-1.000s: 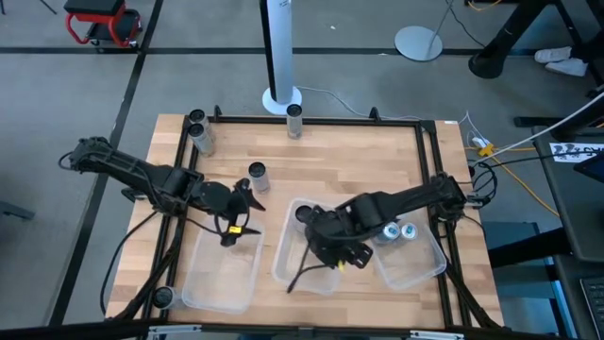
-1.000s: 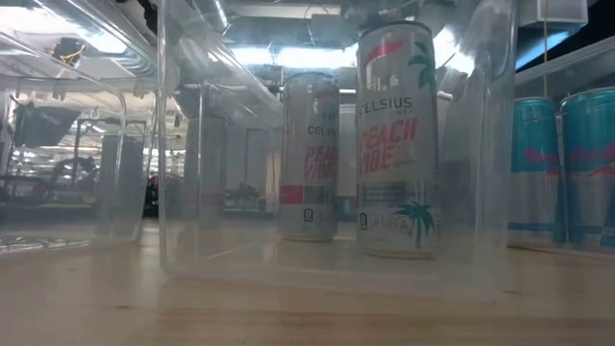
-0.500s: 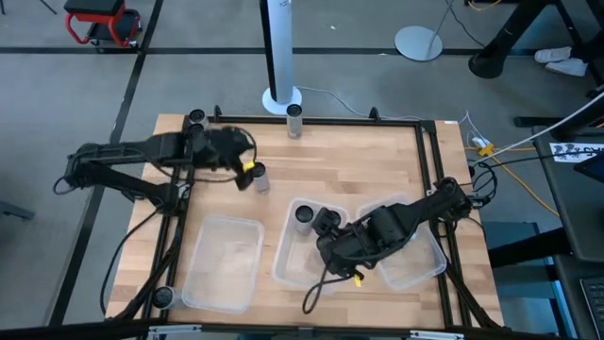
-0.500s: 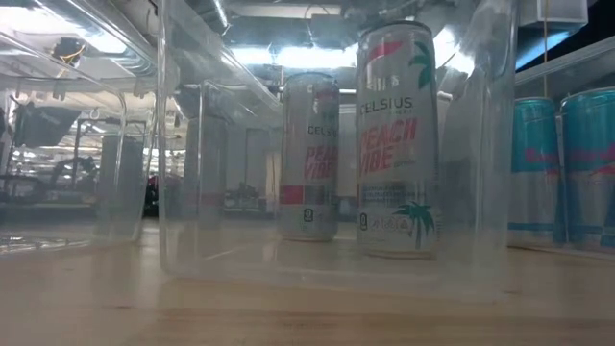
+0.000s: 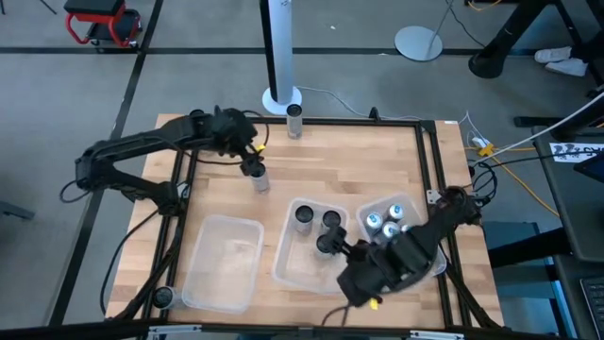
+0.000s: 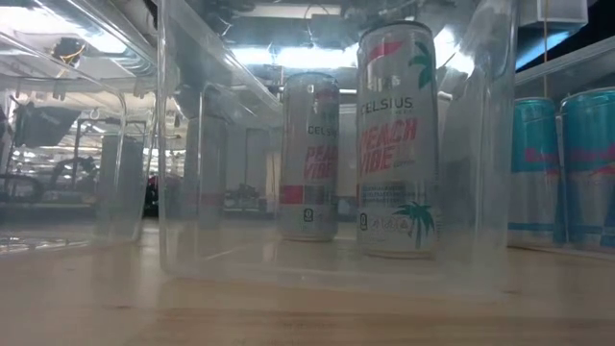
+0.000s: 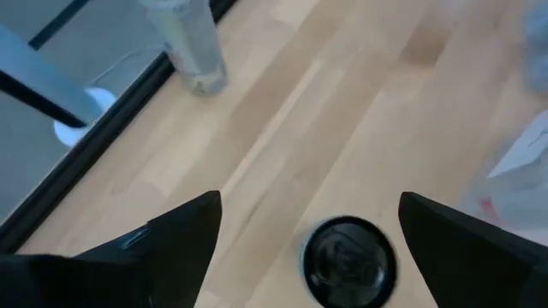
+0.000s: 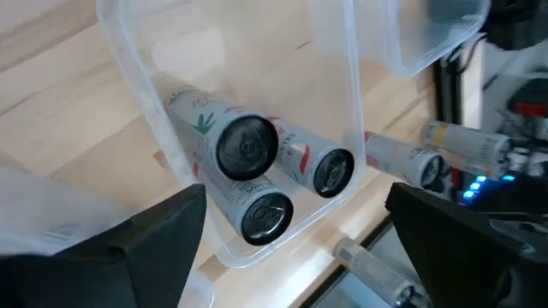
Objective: Sort soda cans
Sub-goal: Put the white-pink soda can into the middle transparent bin
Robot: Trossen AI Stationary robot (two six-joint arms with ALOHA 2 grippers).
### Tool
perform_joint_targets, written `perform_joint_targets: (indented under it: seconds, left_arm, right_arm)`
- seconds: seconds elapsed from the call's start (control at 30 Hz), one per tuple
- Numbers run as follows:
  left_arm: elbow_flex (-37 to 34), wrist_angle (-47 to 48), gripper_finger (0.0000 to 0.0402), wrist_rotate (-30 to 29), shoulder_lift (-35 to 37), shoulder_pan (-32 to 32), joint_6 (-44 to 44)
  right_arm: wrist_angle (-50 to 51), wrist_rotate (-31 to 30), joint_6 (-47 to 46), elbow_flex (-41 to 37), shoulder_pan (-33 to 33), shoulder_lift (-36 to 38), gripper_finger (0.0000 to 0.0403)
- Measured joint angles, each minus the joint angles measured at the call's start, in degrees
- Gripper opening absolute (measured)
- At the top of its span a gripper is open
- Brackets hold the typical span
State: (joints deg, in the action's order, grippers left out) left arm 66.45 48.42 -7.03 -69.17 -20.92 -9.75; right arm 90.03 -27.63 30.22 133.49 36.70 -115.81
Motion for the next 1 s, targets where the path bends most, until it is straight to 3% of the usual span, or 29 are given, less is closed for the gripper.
perform_joint_targets:
  seconds: [0.67,1.0]
  left_arm:
    - [-2.53,3.24,0.0345,1.53,-4.11,3.03,0.17]
    - [-3.25,1.49,0.0345,2.38,-9.09,3.42,0.34]
  right_arm:
    - [-0.23,-20.56,-12.57,-1.01,17.31,-0.52,0.0364]
    - [-0.03,-21.57,-14.8,-6.08,17.17,-0.57,0.0364]
